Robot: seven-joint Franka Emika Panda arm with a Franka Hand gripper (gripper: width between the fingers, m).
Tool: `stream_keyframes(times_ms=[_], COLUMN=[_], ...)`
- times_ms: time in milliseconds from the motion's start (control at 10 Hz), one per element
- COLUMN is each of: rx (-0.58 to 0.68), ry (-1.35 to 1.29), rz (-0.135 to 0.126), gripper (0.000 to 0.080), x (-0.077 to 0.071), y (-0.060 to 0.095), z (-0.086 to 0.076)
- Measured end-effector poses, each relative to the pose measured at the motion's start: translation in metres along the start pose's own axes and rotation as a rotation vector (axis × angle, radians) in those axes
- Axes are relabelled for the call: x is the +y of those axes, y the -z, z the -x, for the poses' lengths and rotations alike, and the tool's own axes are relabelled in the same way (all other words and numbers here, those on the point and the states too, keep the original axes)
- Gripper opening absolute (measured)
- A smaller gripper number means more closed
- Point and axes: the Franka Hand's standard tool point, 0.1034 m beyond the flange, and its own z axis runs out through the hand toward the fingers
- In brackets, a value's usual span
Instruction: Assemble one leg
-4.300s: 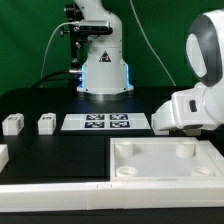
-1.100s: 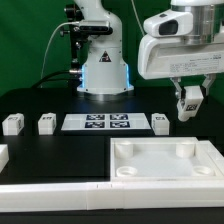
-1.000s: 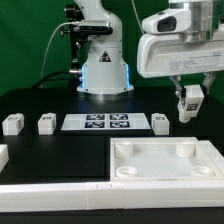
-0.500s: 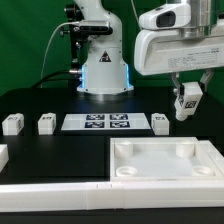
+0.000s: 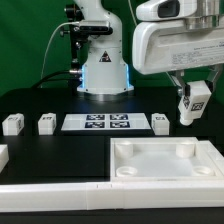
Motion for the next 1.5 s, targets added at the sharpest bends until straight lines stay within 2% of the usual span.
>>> stream_keyframes(times_ms=[200,300,400,500,800,1000,1100,1300,1400,1500], rx=[0.052,0.115,0.238,0.192,0.203,0.236,0.351,0.485,0.473,0.479], ry=[0.0,0.0,0.0,0.0,0.041,0.068,0.07,0.078,0.096,0.123], rz=[0.001,0.002,0.006,0.006,0.008,0.011,0.019,0.031,0.037,0.053], gripper=[0.0294,0.0294,0.0294,0.0294,0.0294,0.0294,0.0294,0.0294,0.0294,0.0294], x=[0.0,0.001,0.002,0.002,0.01,0.011,0.012,0.015,0.017,0.027], y=[-0.001,-0.001,-0.001,-0.008,-0.006,0.001,0.004,0.0,-0.002,0.0], z=[-0.004,-0.008,-0.011,0.0,-0.027,-0.041,-0.046,-0.041,-0.041,-0.044])
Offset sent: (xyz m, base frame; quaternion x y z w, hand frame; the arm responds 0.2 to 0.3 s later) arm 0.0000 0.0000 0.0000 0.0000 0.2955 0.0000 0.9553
